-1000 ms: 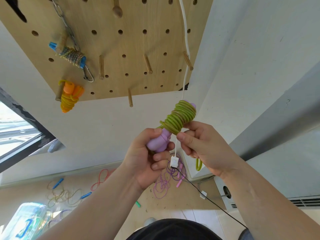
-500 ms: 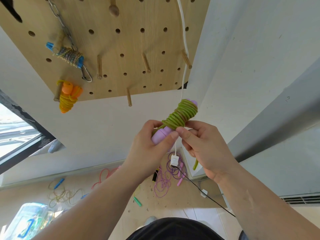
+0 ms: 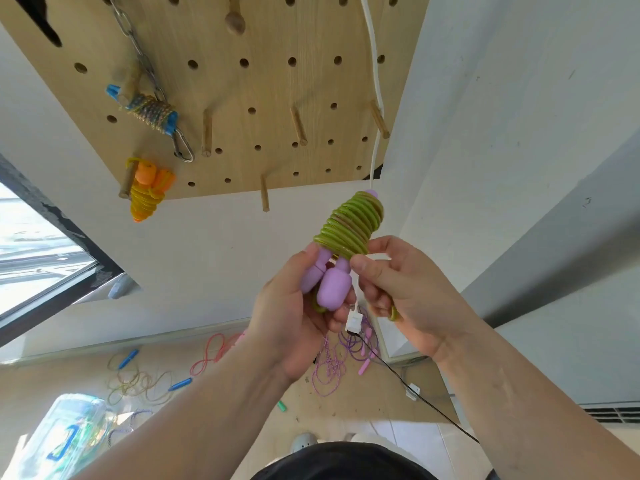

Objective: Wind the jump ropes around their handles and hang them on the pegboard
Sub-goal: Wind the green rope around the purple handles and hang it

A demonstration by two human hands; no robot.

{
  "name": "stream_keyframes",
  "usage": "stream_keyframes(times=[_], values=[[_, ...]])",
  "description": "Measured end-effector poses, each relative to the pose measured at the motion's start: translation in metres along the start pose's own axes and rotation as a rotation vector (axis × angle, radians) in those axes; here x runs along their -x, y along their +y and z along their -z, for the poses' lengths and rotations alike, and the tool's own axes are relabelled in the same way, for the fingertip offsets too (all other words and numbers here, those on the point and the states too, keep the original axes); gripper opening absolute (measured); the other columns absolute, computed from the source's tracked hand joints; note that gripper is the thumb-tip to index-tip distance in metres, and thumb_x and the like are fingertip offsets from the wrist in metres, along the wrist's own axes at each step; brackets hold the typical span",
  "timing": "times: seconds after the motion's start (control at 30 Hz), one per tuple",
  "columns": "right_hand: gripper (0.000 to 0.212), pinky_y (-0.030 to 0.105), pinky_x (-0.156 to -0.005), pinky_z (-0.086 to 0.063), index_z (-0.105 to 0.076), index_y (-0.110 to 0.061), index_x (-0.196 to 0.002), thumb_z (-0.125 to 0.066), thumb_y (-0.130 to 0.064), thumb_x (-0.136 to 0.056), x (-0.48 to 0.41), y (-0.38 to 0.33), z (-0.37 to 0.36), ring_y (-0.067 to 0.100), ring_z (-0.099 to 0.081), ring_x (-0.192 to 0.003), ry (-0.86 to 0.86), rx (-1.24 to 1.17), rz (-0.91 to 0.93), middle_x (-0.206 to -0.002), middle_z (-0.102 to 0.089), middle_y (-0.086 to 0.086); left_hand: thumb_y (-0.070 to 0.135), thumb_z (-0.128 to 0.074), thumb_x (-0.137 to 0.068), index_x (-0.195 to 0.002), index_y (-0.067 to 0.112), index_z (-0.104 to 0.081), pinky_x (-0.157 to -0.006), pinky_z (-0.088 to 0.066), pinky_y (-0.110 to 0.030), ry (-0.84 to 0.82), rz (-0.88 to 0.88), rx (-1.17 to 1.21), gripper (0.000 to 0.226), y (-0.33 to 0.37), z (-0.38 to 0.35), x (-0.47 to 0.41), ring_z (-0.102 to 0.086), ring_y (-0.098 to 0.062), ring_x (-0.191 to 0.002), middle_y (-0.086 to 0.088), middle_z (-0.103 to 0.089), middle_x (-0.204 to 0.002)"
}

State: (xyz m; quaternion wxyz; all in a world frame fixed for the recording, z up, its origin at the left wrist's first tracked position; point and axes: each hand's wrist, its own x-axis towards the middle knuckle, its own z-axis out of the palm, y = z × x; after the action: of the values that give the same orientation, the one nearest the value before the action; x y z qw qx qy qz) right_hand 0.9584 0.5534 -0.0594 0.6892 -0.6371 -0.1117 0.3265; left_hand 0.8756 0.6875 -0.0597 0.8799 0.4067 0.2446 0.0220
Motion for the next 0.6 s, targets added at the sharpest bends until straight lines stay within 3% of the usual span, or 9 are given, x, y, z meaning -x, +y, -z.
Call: stream_keyframes(times=[0.07, 0.17, 0.27, 0.33, 0.37, 0.43, 0.47, 0.53, 0.6], values=[[0.045, 0.024, -0.047, -0.025, -0.054, -0.011, -0.115, -0.079, -0.032, -0.083, -0.003, 0.002, 0.003, 0.012, -0.028, -0.049, -0.103, -0.067, -0.062, -0.057, -0.041, 0.0, 0.043, -0.053, -0.093, -0.076, 0.012, -0.071, -0.041, -0.033, -0.023, -0.02, 0.051, 0.064, 0.039, -0.001, -0.002, 0.0, -0.045, -0.02, -0.044, -0.017, -0.056, -0.064], [0.014, 0.023, -0.048, -0.022, -0.064, -0.019, -0.083, -0.07, -0.032, -0.086, -0.008, 0.003, 0.009, 0.011, -0.025, -0.052, -0.192, -0.06, -0.04, -0.058, -0.033, -0.002, 0.048, -0.054, -0.087, -0.068, 0.017, -0.075, -0.04, -0.032, -0.022, -0.073, 0.147, 0.131, 0.042, -0.001, -0.004, 0.0, -0.046, -0.018, -0.042, -0.014, -0.056, -0.064], [0.025, 0.025, -0.05, -0.017, -0.066, -0.026, -0.065, -0.068, -0.031, -0.09, -0.011, 0.004, 0.018, 0.011, -0.022, -0.051, -0.183, -0.094, -0.04, -0.058, -0.029, -0.004, 0.058, -0.047, -0.087, -0.077, 0.016, -0.078, -0.041, -0.039, -0.025, -0.133, 0.198, -0.006, 0.052, -0.005, -0.006, -0.001, -0.053, -0.025, -0.044, -0.02, -0.059, -0.066], [0.033, 0.026, -0.049, -0.014, -0.061, -0.024, -0.06, -0.07, -0.033, -0.091, -0.012, 0.004, 0.029, 0.011, -0.017, -0.051, -0.161, -0.172, -0.097, -0.057, -0.025, -0.003, 0.069, -0.044, -0.086, -0.094, 0.013, -0.074, -0.046, -0.046, -0.031, -0.081, 0.137, -0.241, 0.064, -0.011, -0.007, -0.006, -0.06, -0.03, -0.053, -0.03, -0.063, -0.08], [0.035, 0.026, -0.049, -0.012, -0.057, -0.023, -0.059, -0.07, -0.034, -0.089, -0.012, 0.005, 0.036, 0.011, -0.015, -0.05, -0.153, -0.199, -0.131, -0.057, -0.022, -0.003, 0.072, -0.048, -0.084, -0.103, 0.015, -0.068, -0.051, -0.05, -0.033, -0.017, 0.026, -0.404, 0.063, -0.013, -0.005, -0.01, -0.064, -0.029, -0.061, -0.028, -0.066, -0.094], [0.039, 0.027, -0.048, -0.009, -0.046, -0.022, -0.059, -0.069, -0.035, -0.086, -0.013, 0.006, 0.05, 0.011, -0.011, -0.049, -0.149, -0.226, -0.203, -0.057, -0.018, -0.003, 0.072, -0.062, -0.072, -0.124, 0.033, -0.053, -0.077, -0.053, -0.03, 0.038, -0.333, -0.825, 0.066, -0.011, 0.003, -0.015, -0.067, -0.014, -0.095, -0.004, -0.061, -0.128], [0.039, 0.025, -0.048, -0.009, -0.041, -0.022, -0.06, -0.067, -0.037, -0.084, -0.013, 0.006, 0.057, 0.01, -0.011, -0.047, -0.156, -0.245, -0.247, -0.055, -0.018, -0.004, 0.07, -0.069, -0.063, -0.136, 0.04, -0.044, -0.092, -0.05, -0.029, -0.035, -0.493, -1.066, 0.082, -0.006, 0.006, -0.017, -0.058, -0.008, -0.117, 0.007, -0.05, -0.143], [0.037, 0.021, -0.046, -0.009, -0.042, -0.02, -0.062, -0.068, -0.041, -0.08, -0.013, 0.007, 0.072, 0.006, -0.014, -0.042, -0.219, -0.327, -0.371, -0.051, -0.022, -0.006, 0.068, -0.078, -0.057, -0.151, 0.039, -0.031, -0.114, -0.035, -0.038, -0.244, -0.74, -1.454, 0.109, 0.0, 0.006, -0.025, -0.033, -0.013, -0.148, 0.01, -0.025, -0.163], [0.04, 0.017, -0.042, -0.014, -0.051, -0.019, -0.064, -0.077, -0.046, -0.077, -0.012, 0.008, 0.083, 0.004, -0.017, -0.041, -0.388, -0.399, -0.483, -0.048, -0.029, -0.007, 0.062, -0.079, -0.068, -0.155, 0.031, -0.03, -0.12, -0.026, -0.05, -0.389, -0.945, -1.691, 0.104, 0.002, -0.007, -0.034, -0.022, -0.02, -0.155, 0.003, -0.018, -0.169]])
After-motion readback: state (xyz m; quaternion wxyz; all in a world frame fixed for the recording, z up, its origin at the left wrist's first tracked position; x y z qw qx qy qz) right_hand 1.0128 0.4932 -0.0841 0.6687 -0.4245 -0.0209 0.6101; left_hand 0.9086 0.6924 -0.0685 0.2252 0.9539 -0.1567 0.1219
